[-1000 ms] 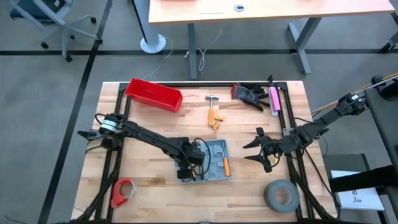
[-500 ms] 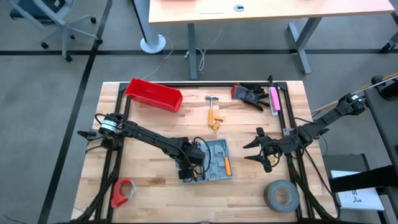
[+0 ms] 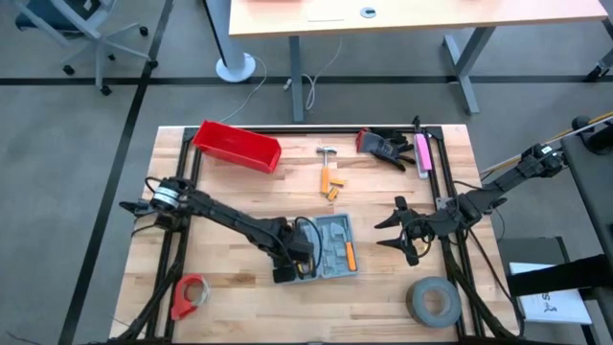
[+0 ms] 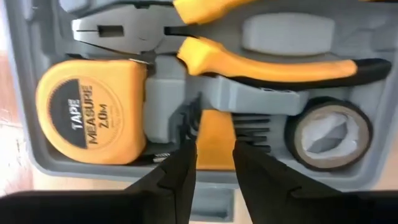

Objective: Prefit tool cases
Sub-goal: Put the yellow hex set into the prefit tool case

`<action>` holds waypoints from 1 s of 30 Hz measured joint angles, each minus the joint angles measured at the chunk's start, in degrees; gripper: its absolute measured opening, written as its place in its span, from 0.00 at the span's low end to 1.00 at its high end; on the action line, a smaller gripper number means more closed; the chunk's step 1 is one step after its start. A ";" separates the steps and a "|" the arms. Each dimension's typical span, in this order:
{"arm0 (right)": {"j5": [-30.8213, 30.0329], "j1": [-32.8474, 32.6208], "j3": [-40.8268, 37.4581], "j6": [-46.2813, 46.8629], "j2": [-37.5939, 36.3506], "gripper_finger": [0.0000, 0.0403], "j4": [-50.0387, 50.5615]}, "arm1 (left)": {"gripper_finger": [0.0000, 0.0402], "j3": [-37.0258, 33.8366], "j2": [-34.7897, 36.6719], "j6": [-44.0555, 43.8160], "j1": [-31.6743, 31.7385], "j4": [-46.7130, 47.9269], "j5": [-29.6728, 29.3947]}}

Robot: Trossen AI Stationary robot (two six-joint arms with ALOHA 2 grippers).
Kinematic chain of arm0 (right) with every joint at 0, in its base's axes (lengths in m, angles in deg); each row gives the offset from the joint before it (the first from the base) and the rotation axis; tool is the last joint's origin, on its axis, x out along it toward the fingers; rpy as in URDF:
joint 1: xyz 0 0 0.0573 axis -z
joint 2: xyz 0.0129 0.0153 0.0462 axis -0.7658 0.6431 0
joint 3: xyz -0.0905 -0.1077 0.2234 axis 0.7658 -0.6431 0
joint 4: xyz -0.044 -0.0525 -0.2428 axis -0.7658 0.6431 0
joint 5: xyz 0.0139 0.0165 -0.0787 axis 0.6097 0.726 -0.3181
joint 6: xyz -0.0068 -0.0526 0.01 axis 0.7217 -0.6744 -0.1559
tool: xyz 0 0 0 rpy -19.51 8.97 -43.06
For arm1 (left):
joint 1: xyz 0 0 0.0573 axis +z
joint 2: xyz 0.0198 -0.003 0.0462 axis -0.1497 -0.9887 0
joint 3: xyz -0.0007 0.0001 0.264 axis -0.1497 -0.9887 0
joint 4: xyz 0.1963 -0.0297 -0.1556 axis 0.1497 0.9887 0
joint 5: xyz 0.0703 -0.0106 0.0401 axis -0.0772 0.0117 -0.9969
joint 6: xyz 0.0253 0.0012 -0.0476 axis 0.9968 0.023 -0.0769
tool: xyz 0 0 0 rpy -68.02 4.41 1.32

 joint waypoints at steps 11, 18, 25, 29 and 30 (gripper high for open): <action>0.00 0.00 0.00 0.78 0.00 0.49 -0.02 | 0.25 1.84 0.07 -2.25 -0.55 0.52 -2.28; 0.00 0.00 0.00 0.68 0.00 0.49 -0.02 | 0.24 1.84 0.07 -3.73 -0.55 1.67 -2.64; 0.00 0.01 0.00 0.95 -0.01 0.49 -0.02 | 0.26 1.84 -0.30 -3.95 -0.55 1.54 -3.96; 0.00 0.02 0.00 0.94 -0.02 0.49 -0.06 | 0.25 1.81 -3.22 -3.28 -0.55 0.64 -5.26; 0.00 0.02 0.00 0.96 -0.02 0.49 -0.03 | 0.25 1.90 -4.34 -2.77 -0.55 0.02 -5.46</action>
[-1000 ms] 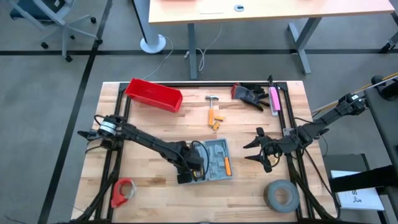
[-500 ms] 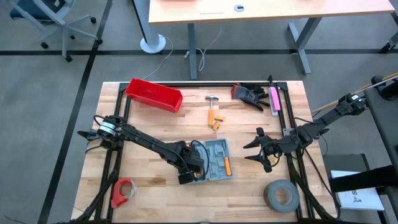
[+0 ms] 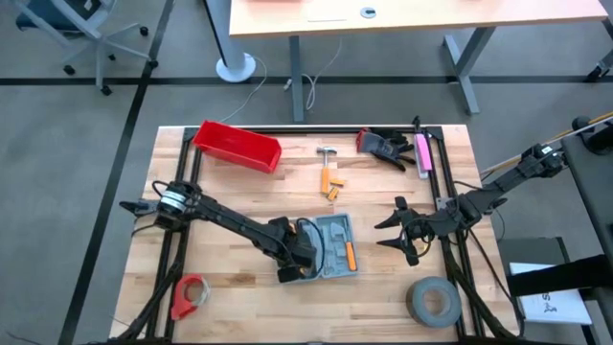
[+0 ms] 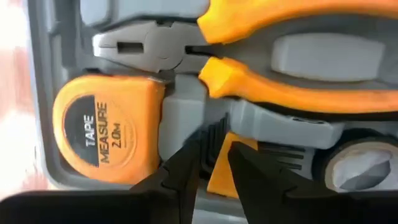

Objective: Prefit tool cases
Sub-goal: Put the yellow hex set into the prefit tool case

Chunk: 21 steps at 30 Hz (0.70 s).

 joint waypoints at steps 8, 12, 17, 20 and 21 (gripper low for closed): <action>0.02 -0.02 0.00 0.01 0.02 0.49 -0.02 | 0.22 1.49 -2.82 0.16 0.13 0.24 0.01; 0.00 -0.02 0.00 -0.02 0.02 0.49 0.02 | 0.21 4.70 -1.18 0.18 0.13 5.37 -1.97; 0.01 -0.02 0.00 -0.02 0.00 0.49 -0.02 | 0.20 10.50 1.02 -0.68 0.28 12.65 -4.88; 0.02 -0.02 0.00 -0.02 0.02 0.49 0.02 | 0.20 12.14 0.76 -1.33 0.25 13.17 -5.03; 0.02 -0.02 0.00 -0.02 0.01 0.49 0.00 | 0.20 12.52 0.76 -1.61 0.24 13.15 -5.01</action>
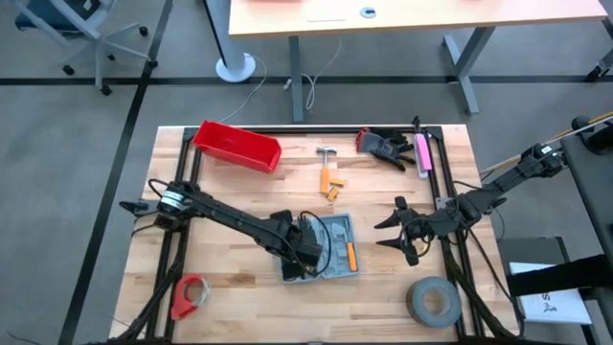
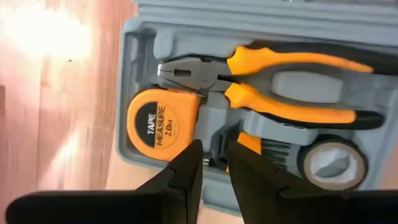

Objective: Prefit tool cases
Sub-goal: Put the yellow hex set into the prefit tool case

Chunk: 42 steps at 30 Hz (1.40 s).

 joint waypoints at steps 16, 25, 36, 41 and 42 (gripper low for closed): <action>0.02 0.00 0.00 -0.28 0.01 0.49 0.01 | 0.19 -5.73 -0.16 -0.78 -0.02 -7.93 4.04; 0.01 0.00 0.00 -0.02 0.01 0.49 0.00 | 0.18 -9.20 -1.66 -3.42 -0.02 -10.15 5.44; 0.42 -0.13 0.07 -0.22 -0.02 0.49 -0.05 | 0.02 -7.11 -4.42 -3.02 0.09 -10.98 5.41; 0.42 -0.13 0.07 -0.26 -0.02 0.49 -0.22 | 0.01 -2.96 -4.35 -2.04 0.13 -5.79 5.84; 0.42 -0.13 0.07 -0.26 -0.02 0.49 -0.20 | 0.01 -2.01 -4.19 -1.77 0.13 -5.26 5.77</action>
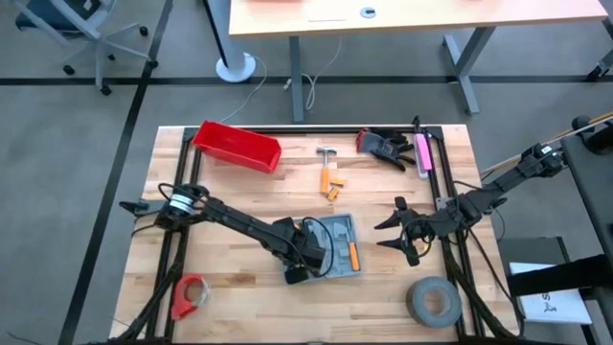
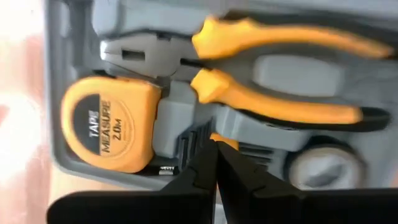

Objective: Prefit tool cases
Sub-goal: Put the yellow hex set into the prefit tool case

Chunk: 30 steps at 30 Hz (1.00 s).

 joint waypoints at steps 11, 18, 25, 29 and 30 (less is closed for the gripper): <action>0.02 0.00 0.00 0.00 0.00 0.49 -0.24 | 0.01 2.75 0.17 0.19 0.20 2.85 -0.63; 0.02 0.00 0.00 0.00 0.01 0.49 -0.25 | 0.00 0.98 -1.56 0.34 0.26 1.35 -0.80; 0.04 0.00 0.00 0.02 0.00 0.49 -0.19 | 0.00 -2.59 -4.01 1.20 0.55 -2.55 -1.56; 0.09 -0.09 0.00 0.02 0.02 0.49 -0.25 | 0.00 -1.44 -3.73 1.43 0.61 -1.74 -1.70; 0.07 -0.11 0.00 0.02 0.00 0.49 -0.24 | 0.00 -0.97 -3.42 1.53 0.61 -1.36 -1.67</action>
